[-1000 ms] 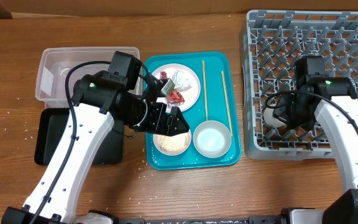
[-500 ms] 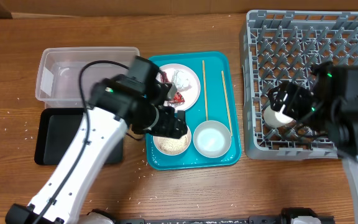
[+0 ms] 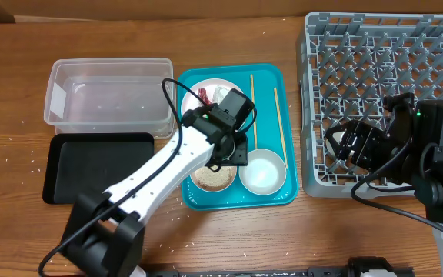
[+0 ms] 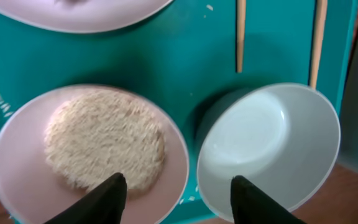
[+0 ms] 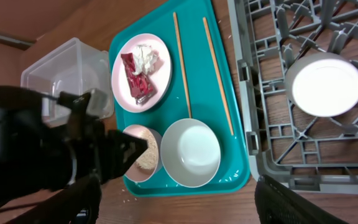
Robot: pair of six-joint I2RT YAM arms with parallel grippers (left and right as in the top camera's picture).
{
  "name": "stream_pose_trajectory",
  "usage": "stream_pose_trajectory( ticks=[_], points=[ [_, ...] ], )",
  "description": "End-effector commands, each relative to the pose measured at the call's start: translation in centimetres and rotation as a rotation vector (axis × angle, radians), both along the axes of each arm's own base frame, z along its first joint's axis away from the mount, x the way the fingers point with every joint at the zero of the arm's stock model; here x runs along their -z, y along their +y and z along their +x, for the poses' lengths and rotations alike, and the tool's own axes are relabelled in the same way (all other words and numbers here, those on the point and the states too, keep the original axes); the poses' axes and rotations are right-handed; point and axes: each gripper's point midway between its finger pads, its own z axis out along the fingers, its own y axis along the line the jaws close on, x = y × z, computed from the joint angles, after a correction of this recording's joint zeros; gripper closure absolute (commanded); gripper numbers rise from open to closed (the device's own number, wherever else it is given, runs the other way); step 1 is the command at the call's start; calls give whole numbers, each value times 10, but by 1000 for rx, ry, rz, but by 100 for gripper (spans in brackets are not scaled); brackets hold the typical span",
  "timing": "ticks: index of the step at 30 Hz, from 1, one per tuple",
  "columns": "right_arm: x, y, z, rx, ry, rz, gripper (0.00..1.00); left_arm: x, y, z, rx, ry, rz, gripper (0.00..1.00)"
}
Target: Sort waste into correct bins and load items into the dishwasher
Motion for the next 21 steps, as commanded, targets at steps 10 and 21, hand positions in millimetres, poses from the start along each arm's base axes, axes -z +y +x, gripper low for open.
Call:
stream_pose_trajectory(
  ticks=[10, 21],
  points=[
    [-5, 3, -4, -49, -21, -12, 20, -33, 38, 59, -95, -186, 104, 17],
    [-2, 3, -6, -52, -7, -13, 19, 26, 58, 121, -102, -188, 61, 24]
  ],
)
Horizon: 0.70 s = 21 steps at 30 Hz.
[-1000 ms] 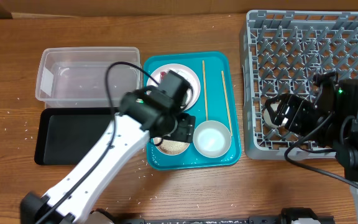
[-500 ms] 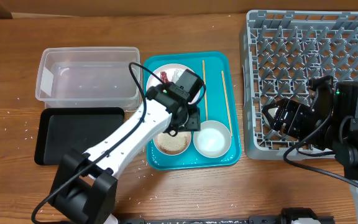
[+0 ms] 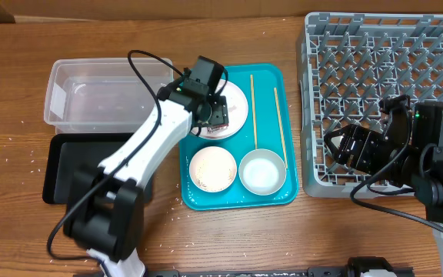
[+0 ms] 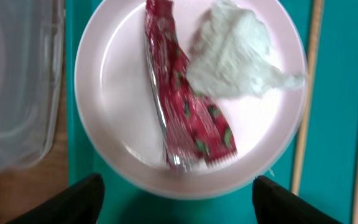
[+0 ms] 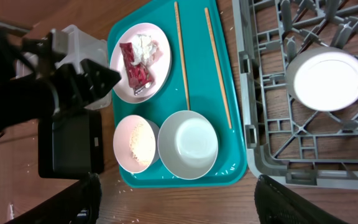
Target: Sort waste into correct bins and load items into the dishwasher
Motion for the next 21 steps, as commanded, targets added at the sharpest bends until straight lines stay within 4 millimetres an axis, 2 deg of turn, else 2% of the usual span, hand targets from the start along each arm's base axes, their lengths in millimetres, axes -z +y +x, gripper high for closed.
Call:
stream_pose_trajectory(
  ticks=[1, 10, 11, 12, 13, 14, 15, 17, 21],
  points=[
    [-6, 1, 0, -12, -19, 3, 19, 28, -3, 9, 58, 41, -5, 25],
    [-4, 1, 0, -11, -14, 3, 19, 76, 1, 4, 58, 133, 34, 37],
    [-4, 1, 0, -12, -14, 3, 19, 79, 1, 4, 59, 139, 36, 42],
    [-4, 1, 0, -11, -14, 3, 19, 79, 1, 3, 58, 140, 38, 57],
    [-4, 1, 0, -11, -12, 3, 19, 79, 1, 3, 58, 142, 39, 79],
    [-4, 1, 0, -11, -12, 3, 19, 76, 2, 5, 55, 135, 36, 92],
    [-3, 1, -1, -11, -11, 3, 20, 72, 3, 8, 49, 125, 31, 96],
    [-3, 1, -1, -11, -11, 3, 19, 58, 8, 12, 36, 111, 26, 96],
    [-3, 1, -1, -11, -11, 3, 20, 8, 25, 19, -17, 84, 9, 96]
  ],
)
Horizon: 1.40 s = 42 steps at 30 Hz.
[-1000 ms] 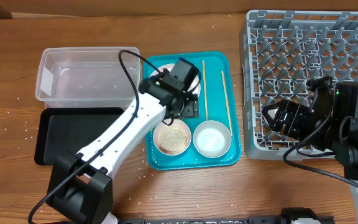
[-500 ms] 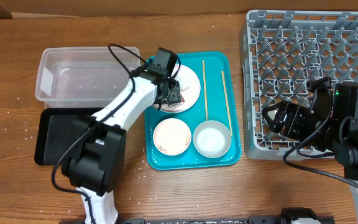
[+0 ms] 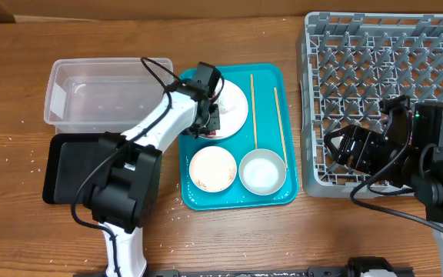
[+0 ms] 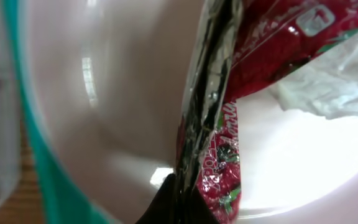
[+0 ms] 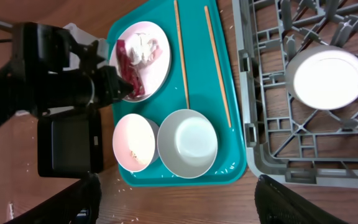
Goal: Sort waste into correct bins and load items into the dishwasher
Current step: 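Drop the wrapper and tissue into the clear plastic bin with the left gripper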
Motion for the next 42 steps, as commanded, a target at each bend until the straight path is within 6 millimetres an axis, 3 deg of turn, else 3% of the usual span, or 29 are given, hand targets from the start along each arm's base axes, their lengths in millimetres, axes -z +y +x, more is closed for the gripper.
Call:
stream_pose_trajectory(
  ticks=[1, 5, 8, 11, 14, 15, 18, 20, 25, 29, 32, 37, 42],
  points=[
    [-4, 1, 0, -9, -14, 5, 19, -70, 15, 23, -55, -115, -48, 96],
    [-4, 1, 0, -9, -14, 5, 19, -124, 41, 16, -120, -144, -56, 96],
    [-4, 1, 0, -9, -12, 5, 19, -151, 63, 14, -169, -184, -64, 96],
    [-4, 1, 0, -9, -12, 5, 19, -160, 91, 14, -232, -206, -42, 96],
    [-4, 1, 0, -9, -12, 5, 19, -153, 125, 12, -325, -180, 20, 96],
    [-4, 1, 0, -9, -12, 5, 19, -147, 133, 11, -356, -156, 25, 90],
    [-4, 1, 0, -9, -12, 5, 16, -128, 142, 7, -379, -87, 35, 34],
    [-4, 1, 0, -9, -12, 5, 13, -122, 141, 10, -361, -78, 36, 32],
    [-4, 1, 0, -9, -12, 4, 10, -135, 111, 26, -269, -152, -20, 34],
    [-4, 1, 0, -9, -12, 4, 10, -146, 58, 51, -16, -283, -37, 35],
    [-4, 1, 0, -9, -12, 4, 9, -143, 12, 64, 220, -361, 1, 27],
    [-3, 1, -1, -9, -9, 4, 9, -99, -24, 77, 334, -363, 106, 15],
    [-3, 1, -1, -9, -7, 4, 9, -36, -41, 76, 369, -257, 59, 16]
  ],
)
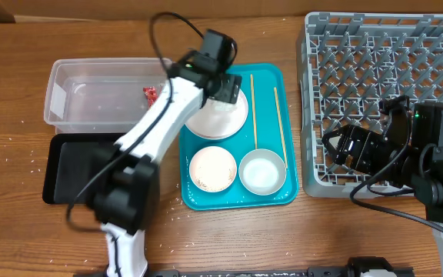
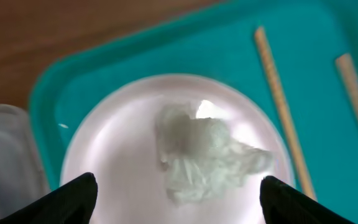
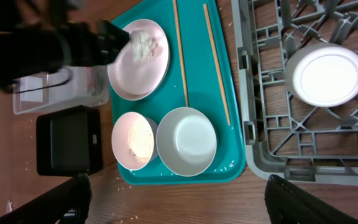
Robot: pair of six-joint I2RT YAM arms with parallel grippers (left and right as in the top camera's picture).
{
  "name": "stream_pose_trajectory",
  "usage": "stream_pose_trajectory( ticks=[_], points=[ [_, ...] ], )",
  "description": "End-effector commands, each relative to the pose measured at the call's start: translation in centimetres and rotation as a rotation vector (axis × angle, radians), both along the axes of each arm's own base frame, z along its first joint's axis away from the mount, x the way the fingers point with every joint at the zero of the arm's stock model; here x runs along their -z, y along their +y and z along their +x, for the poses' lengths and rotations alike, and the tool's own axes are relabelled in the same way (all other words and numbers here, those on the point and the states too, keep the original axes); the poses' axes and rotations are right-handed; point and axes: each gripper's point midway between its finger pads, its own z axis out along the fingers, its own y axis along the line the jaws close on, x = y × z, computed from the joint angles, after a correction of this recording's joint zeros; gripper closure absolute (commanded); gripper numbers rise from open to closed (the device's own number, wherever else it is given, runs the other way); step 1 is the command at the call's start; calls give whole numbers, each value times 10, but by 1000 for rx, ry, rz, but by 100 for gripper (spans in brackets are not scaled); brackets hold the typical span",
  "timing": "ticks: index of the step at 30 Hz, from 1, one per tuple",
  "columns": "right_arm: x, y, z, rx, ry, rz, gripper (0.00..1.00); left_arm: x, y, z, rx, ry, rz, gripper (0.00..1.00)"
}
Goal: Sort waste into correct bins and load items into the dishwasher
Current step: 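Drop the wrapper and tissue into the clear plastic bin with the left gripper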
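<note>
The pink plate (image 1: 218, 123) on the teal tray (image 1: 268, 77) holds only a crumpled white tissue (image 2: 210, 152). A red wrapper (image 1: 151, 93) lies inside the clear bin (image 1: 56, 100). My left gripper (image 1: 225, 86) hovers open and empty over the plate's far side, with the tissue between its fingers (image 2: 73, 199) in the left wrist view. My right gripper (image 1: 341, 146) hangs open and empty over the front left of the grey dish rack (image 1: 375, 61). A white dish (image 3: 325, 70) sits in that rack.
On the tray also lie two wooden chopsticks (image 1: 253, 108), a pink bowl of rice (image 1: 211, 169) and an empty white bowl (image 1: 262, 171). A black tray (image 1: 75, 165) sits in front of the clear bin. Rice grains are scattered on the wooden table.
My left gripper was down at the red wrapper on the plate; now the wrapper lies in the clear bin and the gripper is open above the tissue. The right arm has not moved.
My left gripper was open above the rice bowl and white bowl. Then it was open above the plate with wrapper and tissue. Then it was low on the wrapper. Now the wrapper is in the clear bin and only the tissue is on the plate.
</note>
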Motion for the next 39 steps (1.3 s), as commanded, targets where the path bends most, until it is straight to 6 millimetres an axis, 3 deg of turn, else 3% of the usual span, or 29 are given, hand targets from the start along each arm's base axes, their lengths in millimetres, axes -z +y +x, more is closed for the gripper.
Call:
stream_pose_trajectory(
  ticks=[1, 3, 5, 7, 8, 10, 13, 16, 18, 20, 24, 25, 26, 27, 28, 29, 30, 33, 35, 38, 39],
  points=[
    [-4, 1, 0, -7, -16, 6, 9, 38, 0, 2, 37, 64, 14, 19],
    [-4, 1, 0, -7, -16, 6, 9, 52, -4, 0, 42, 94, -5, 25],
    [-5, 1, 0, -6, -16, 6, 9, 61, -9, -1, 50, 113, -25, 37],
    [-5, 1, 0, -6, -16, 6, 9, 63, -9, -2, 49, 121, -30, 91],
    [-5, 1, 0, -6, -16, 6, 9, 57, -12, -2, 37, 123, -52, 96],
    [-5, 1, 1, -6, -16, 6, 9, 39, -11, -2, -8, 124, -76, 96],
    [-5, 1, 1, -7, -16, 6, 9, -4, -5, -2, -79, 107, -113, 96],
    [-5, 1, 0, -7, -16, 6, 9, -62, 19, -8, -158, 57, -124, 96],
    [-4, 1, 0, -6, -16, 6, 9, -86, 42, -16, -223, 34, -98, 96],
    [-4, 1, 0, -6, -16, 6, 9, -102, 78, -29, -324, 29, -36, 96],
    [-5, 1, 1, -6, -16, 6, 9, -97, 132, -44, -469, 82, 79, 96],
    [-4, 1, 0, -6, -16, 6, 9, -92, 144, -46, -497, 102, 98, 92],
    [-4, 1, 0, -7, -16, 6, 9, -84, 155, -47, -526, 122, 106, 76],
    [-4, 1, 0, -7, -15, 6, 9, -77, 167, -47, -553, 142, 113, 52],
    [-4, 1, 0, -7, -15, 6, 9, -72, 176, -47, -581, 156, 114, 39],
    [-4, 1, 0, -7, -15, 6, 9, -68, 182, -46, -593, 168, 107, 12],
    [-4, 1, 0, -7, -15, 6, 9, -65, 189, -47, -606, 189, 83, 1],
    [-4, 1, -1, -7, -9, 5, 9, -72, 188, -55, -600, 224, 16, 0],
    [-3, 1, -2, -7, -2, 5, 8, -83, 176, -61, -574, 231, -39, 1],
    [-1, -1, -2, -2, 0, -7, 8, -109, 127, -83, -454, 244, -133, 7],
    [0, -2, -3, 2, 5, -13, 8, -115, 102, -97, -387, 255, -121, 10]
  ],
)
